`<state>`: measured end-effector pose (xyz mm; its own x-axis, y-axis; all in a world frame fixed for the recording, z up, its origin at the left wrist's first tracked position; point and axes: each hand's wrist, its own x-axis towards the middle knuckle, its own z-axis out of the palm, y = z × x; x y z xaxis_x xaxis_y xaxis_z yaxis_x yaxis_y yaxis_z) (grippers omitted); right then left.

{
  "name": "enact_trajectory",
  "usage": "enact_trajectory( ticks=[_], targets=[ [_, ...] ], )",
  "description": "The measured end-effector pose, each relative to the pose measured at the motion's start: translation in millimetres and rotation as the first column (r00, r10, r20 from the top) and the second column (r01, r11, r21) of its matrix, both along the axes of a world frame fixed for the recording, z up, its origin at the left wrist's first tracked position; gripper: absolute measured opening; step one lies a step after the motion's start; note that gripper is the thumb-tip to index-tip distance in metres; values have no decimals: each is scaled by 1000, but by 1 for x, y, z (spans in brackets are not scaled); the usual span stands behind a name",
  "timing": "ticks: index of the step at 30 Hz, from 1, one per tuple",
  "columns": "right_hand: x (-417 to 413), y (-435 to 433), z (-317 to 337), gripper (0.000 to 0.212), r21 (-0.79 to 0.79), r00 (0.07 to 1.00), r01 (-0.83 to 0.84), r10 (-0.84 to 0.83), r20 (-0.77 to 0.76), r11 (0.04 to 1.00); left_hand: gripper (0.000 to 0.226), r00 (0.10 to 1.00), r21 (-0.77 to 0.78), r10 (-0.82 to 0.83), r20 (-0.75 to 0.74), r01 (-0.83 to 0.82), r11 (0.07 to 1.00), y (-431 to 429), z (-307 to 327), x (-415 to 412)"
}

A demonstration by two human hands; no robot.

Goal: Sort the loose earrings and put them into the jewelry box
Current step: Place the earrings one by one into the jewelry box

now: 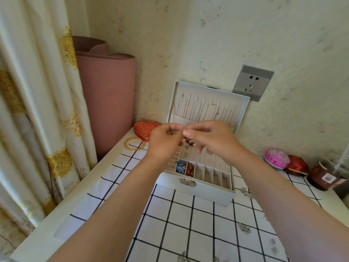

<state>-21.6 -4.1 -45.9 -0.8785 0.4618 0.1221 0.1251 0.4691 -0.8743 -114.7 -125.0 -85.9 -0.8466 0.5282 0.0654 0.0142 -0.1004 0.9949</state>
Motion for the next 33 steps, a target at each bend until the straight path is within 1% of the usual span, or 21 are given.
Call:
enact_trajectory(
  ticks=[3, 5, 7, 8, 9, 10, 11, 12, 14, 16, 18, 21, 24, 28, 30, 33],
  targets=[
    [2, 4, -5, 23, -27, 998, 49, -50, -33, 998, 12, 998, -8, -33, 55, 33, 999, 1, 2, 3],
    [1, 7, -10, 20, -32, 995, 76, -77, -60, 997, 15, 995, -23, -76, 65, 77, 997, 2, 1, 4],
    [0, 12, -14, 18, -37, 990, 99, -102, -94, 994, 15, 995, -46, -98, 18, 99, 994, 3, -2, 3],
    [-1, 14, -16, 17, -15, 988, 113, -113, -101, 994, 13, 994, -89, -85, -73, 78, 993, 4, -5, 1],
    [-2, 16, -19, 16, 43, 988, 128, -123, -95, 991, 12, 972, -177, -71, -223, 31, 984, 3, -8, -3],
    [-2, 18, -23, 15, 124, 989, 139, -130, -76, 982, 14, 918, -294, -90, -386, -30, 955, 2, -12, -6],
    [-3, 19, -27, 13, 207, 989, 143, -136, -51, 968, 18, 838, -405, -137, -528, -107, 908, -1, -16, -8],
    [-4, 20, -32, 12, 279, 990, 142, -142, -23, 950, 23, 759, -473, -194, -622, -167, 865, -3, -19, -10],
    [-5, 22, -41, 11, 387, 988, 128, -150, 25, 913, 31, 642, -544, -307, -703, -208, 813, -7, -26, -13],
    [-6, 24, -50, 14, 456, 988, 114, -150, 42, 883, 36, 553, -598, -400, -731, -236, 766, -7, -31, -14],
    [-7, 26, -56, 16, 486, 989, 119, -148, 21, 866, 39, 508, -608, -429, -747, -261, 750, -6, -35, -15],
    [-7, 24, -63, 14, 542, 987, 145, -157, -24, 828, 40, 499, -594, -422, -757, -256, 763, -6, -38, -17],
    [-7, 23, -67, 10, 620, 985, 162, -169, -48, 768, 43, 495, -612, -439, -750, -267, 744, -4, -40, -16],
    [-8, 21, -68, 3, 628, 975, 213, -208, -82, 749, 45, 500, -619, -440, -745, -273, 737, -3, -40, -15],
    [-8, 20, -69, 5, 649, 979, 189, -192, -66, 737, 45, 503, -616, -437, -746, -272, 740, -2, -40, -15],
    [-7, 23, -69, 4, 660, 993, 100, -120, -15, 744, 47, 510, -614, -433, -743, -263, 744, -3, -41, -15]
  ],
)
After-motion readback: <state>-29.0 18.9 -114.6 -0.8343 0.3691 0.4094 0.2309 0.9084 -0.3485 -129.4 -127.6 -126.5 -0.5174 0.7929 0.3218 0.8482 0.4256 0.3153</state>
